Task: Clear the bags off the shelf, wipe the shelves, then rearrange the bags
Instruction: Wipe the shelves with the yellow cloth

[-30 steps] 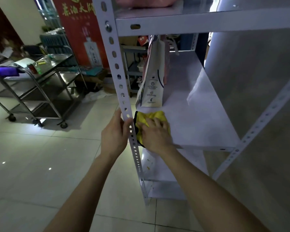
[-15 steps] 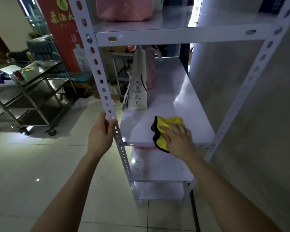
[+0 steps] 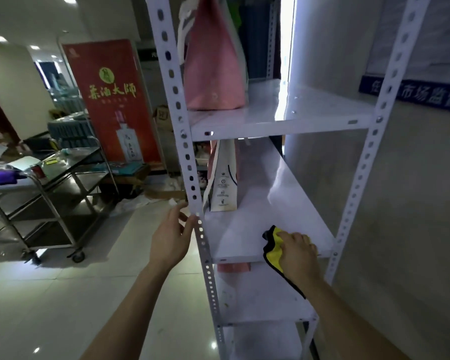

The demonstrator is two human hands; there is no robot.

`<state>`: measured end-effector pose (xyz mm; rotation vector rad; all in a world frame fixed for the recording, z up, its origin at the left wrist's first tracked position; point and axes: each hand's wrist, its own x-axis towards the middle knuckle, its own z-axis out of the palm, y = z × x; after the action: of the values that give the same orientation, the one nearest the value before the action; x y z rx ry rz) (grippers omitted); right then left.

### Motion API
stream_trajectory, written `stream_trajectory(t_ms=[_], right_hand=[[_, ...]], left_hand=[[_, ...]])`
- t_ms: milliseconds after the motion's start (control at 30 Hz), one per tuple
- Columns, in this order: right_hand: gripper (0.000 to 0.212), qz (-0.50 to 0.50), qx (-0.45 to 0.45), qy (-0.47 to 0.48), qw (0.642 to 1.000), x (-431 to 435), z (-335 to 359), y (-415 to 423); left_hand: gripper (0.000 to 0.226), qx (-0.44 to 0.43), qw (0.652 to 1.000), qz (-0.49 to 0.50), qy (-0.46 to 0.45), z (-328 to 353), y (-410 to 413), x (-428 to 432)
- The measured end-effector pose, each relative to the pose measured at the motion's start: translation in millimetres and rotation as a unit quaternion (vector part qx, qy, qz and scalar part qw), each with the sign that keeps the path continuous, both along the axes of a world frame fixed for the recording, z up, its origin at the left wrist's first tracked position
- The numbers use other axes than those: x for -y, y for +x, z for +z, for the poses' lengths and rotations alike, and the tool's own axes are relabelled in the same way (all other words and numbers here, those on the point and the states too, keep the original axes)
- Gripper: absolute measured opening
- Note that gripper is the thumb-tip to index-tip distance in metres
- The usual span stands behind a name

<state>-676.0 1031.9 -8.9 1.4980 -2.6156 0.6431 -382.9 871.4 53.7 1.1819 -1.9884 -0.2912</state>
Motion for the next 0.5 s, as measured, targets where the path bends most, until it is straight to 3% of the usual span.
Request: stream_trajectory(t_ms=[200,400,500], right_hand=[[0.04,-0.009,0.073,-0.157,0.985,-42,70,44],[0.036,0.047,-0.017,-0.375,0.926,-73,200,74],[0.036,0.105,-0.082,-0.414,0.9,-66,271,73]], left_hand=[[0.036,-0.055,0.995,-0.059,-0.052,66,12,0],[0.036,-0.098,0.987,-0.058,-0.113,143,8,-1],[0.037,-0.122,0.979,-0.069,-0.151,191,4,1]])
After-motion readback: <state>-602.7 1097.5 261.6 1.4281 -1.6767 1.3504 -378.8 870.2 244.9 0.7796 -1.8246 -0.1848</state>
